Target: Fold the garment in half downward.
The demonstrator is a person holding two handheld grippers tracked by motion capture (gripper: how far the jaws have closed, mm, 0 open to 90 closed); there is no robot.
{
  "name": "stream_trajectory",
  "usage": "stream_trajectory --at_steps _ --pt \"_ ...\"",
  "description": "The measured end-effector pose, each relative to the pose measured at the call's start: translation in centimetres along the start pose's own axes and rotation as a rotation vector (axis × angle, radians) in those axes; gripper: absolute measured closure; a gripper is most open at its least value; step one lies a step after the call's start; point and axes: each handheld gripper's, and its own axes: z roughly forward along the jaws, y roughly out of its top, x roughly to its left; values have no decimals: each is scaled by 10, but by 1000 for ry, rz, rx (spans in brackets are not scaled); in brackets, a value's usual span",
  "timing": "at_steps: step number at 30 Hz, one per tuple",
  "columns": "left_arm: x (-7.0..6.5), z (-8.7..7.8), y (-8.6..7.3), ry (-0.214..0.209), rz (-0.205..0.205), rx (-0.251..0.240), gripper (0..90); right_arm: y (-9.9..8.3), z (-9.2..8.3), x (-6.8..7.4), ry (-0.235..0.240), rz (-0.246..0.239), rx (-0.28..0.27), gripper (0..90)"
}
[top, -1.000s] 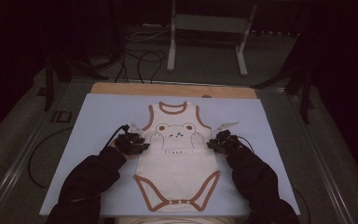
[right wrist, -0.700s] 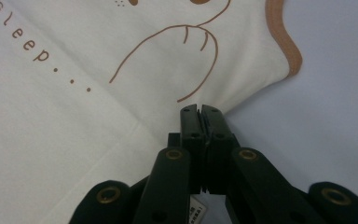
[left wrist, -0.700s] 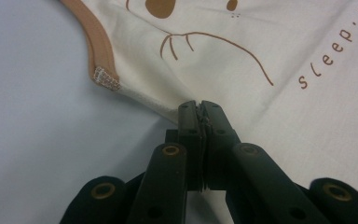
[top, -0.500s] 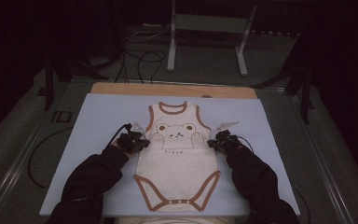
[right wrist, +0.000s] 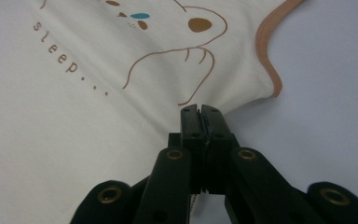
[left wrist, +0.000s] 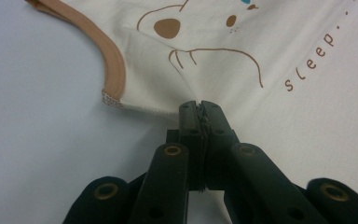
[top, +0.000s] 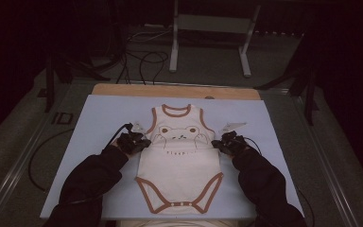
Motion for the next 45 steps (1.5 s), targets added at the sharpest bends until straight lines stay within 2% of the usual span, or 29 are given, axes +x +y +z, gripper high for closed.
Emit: stream_trajectory --at_steps 6,13,17,25,34,39,45 --pt "-2 -11 4 -12 6 -14 893 3 -10 2 -3 -14 -15 892" --pt "-6 -25 6 -35 47 -37 893 2 -22 9 0 -25 -35 892" --pt "-8 -30 5 -44 41 -50 893 0 -31 15 -4 -36 -56 891" --pt "-15 -38 2 -56 84 -51 892 -4 -48 29 1 -63 -77 890" --pt "-24 -50 -3 -77 98 -44 891 -11 -60 41 21 -72 -85 891" --pt "-39 -59 -9 -87 128 -40 891 -20 -70 50 33 -95 -88 890" --pt "-55 -67 -17 -106 164 -24 891 -30 -74 54 43 -83 -84 890"
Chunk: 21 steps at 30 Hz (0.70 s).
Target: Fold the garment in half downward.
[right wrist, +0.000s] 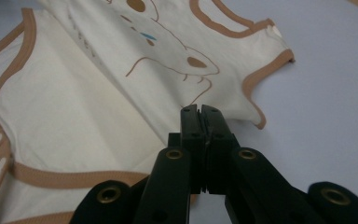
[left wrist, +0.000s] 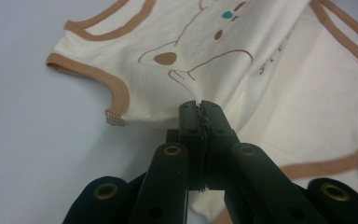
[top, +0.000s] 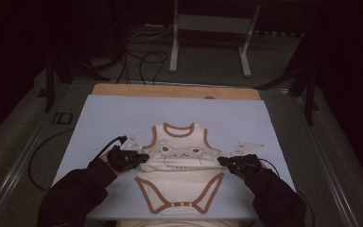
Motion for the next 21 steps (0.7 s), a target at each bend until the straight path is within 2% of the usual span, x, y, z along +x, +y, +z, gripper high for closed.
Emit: stream_trajectory --at_steps 8,18,21 --pt "-14 -4 -9 -22 9 2 890 -7 -6 13 15 -3 5 890" --pt "-25 -8 -24 -34 -7 1 889 -20 -7 25 53 14 24 889" --pt "-29 -7 -28 -43 -7 9 889 -22 -8 29 61 4 34 889"
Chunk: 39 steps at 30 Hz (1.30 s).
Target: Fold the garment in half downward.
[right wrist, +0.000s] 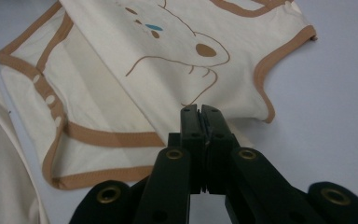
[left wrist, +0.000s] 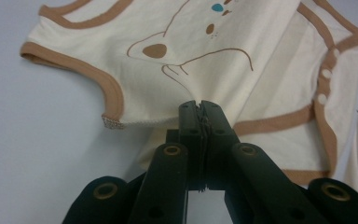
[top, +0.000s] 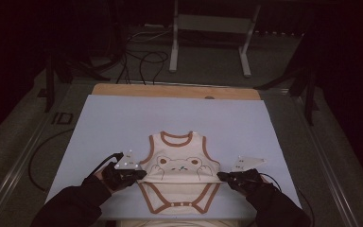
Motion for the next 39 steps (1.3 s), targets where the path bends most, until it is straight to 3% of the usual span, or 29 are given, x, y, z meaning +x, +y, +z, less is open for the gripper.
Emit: stream_trajectory --at_steps 6,13,25,32,36,39 --pt "-7 -2 -6 -19 -6 -21 889 -7 -4 6 17 19 3 889" --pt "-19 5 -14 -57 10 7 885 -22 -2 9 28 49 24 886" --pt "-29 16 -28 -64 -19 23 884 -38 7 14 59 70 57 887" --pt "-27 22 -35 -77 -26 40 885 -42 9 13 65 72 72 886" --pt "-28 24 -37 -71 6 38 881 -45 13 14 59 68 89 882" --pt "-27 25 -38 -78 -4 33 879 -46 14 13 64 67 88 882"
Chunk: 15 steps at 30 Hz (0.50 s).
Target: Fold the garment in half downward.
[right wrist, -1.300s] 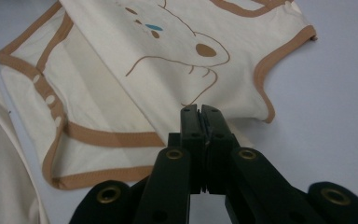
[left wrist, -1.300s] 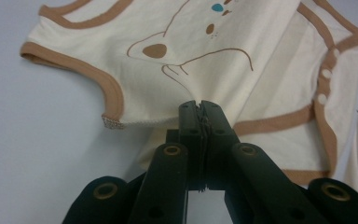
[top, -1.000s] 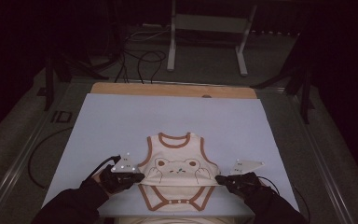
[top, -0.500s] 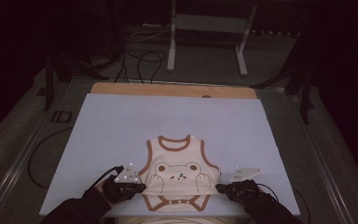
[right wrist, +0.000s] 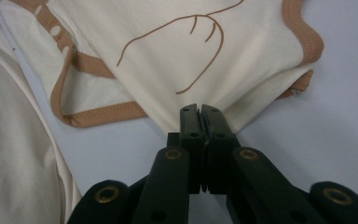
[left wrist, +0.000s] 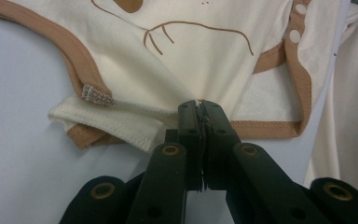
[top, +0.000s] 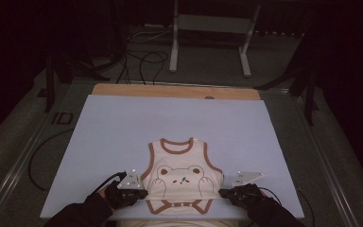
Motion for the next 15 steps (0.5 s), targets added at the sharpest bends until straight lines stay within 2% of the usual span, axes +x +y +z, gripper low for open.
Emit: stream_trajectory --at_steps 3,10,11,12,15 --pt "0 0 0 3 11 8 874 0 0 1 -3 -8 2 880" --pt "0 -1 1 4 3 16 843 0 0 1 -2 -12 3 867" --pt "0 -2 2 5 -2 16 843 0 0 1 -1 -7 2 841" --pt "1 -3 2 4 -4 18 801 1 -1 1 1 -14 -3 785" --pt "1 -8 4 21 0 8 698 4 -7 1 6 -20 -23 705"
